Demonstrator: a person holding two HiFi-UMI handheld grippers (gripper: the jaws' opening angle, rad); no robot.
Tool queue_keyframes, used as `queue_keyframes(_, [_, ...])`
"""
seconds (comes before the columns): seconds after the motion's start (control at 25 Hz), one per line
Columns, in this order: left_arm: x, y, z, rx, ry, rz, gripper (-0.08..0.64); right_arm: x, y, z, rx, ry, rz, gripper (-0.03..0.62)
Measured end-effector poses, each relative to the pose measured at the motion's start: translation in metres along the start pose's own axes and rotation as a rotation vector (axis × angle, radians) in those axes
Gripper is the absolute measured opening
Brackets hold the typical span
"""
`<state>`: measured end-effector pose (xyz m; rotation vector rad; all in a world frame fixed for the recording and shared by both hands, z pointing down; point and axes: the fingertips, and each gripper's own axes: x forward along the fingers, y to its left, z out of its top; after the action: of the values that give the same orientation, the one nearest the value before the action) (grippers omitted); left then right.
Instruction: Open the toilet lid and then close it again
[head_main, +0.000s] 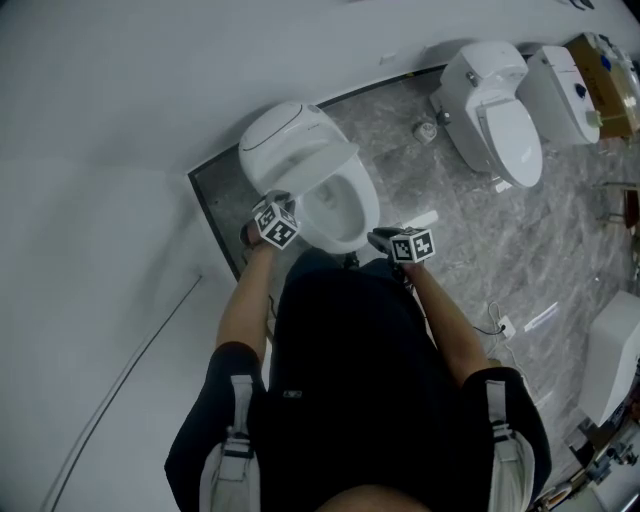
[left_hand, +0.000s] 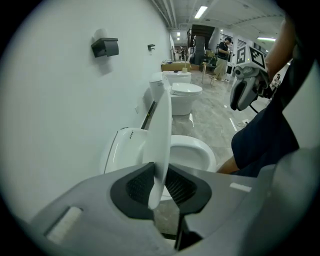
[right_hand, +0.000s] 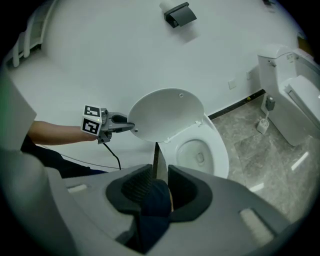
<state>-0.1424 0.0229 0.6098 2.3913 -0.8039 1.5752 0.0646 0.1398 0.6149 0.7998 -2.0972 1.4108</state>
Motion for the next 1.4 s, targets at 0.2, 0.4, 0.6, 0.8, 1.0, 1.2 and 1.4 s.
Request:
queue_keyframes(0.2, [0.003,-0.016,-0.003,0.030,0.032,-0.005,0.065,0.001,0.007,0.014,-0.023,-0.024,0.043,0.103])
queue_keyframes(0.4, [0.001,-0.028,-0.001,0.015,0.053,-0.034,0.074,-0.003,0.025,0.041,-0.004,-0.093,0.117,0.104])
queue_keyframes(0.6, [0.004,-0.044,-0.006,-0.024,0.045,-0.046,0.088,0.013,0.036,0.050,0.009,-0.091,0.182,0.146])
queue_keyframes(0.8, [0.008,-0.057,-0.006,-0.066,0.045,-0.056,0.097,0.027,0.032,0.069,0.184,-0.144,0.225,0.146])
queue_keyframes(1.0, [0.006,-0.068,-0.005,-0.107,0.065,-0.083,0.100,0.037,0.030,0.085,0.305,-0.179,0.273,0.146])
queue_keyframes(1.2, [-0.001,-0.079,-0.011,-0.137,0.062,-0.152,0.103,0.049,0.028,0.097,0.329,-0.172,0.274,0.146])
queue_keyframes(1.4, [-0.012,-0.094,-0.030,-0.199,0.059,-0.171,0.103,0.055,0.017,0.101,0.379,-0.174,0.271,0.146])
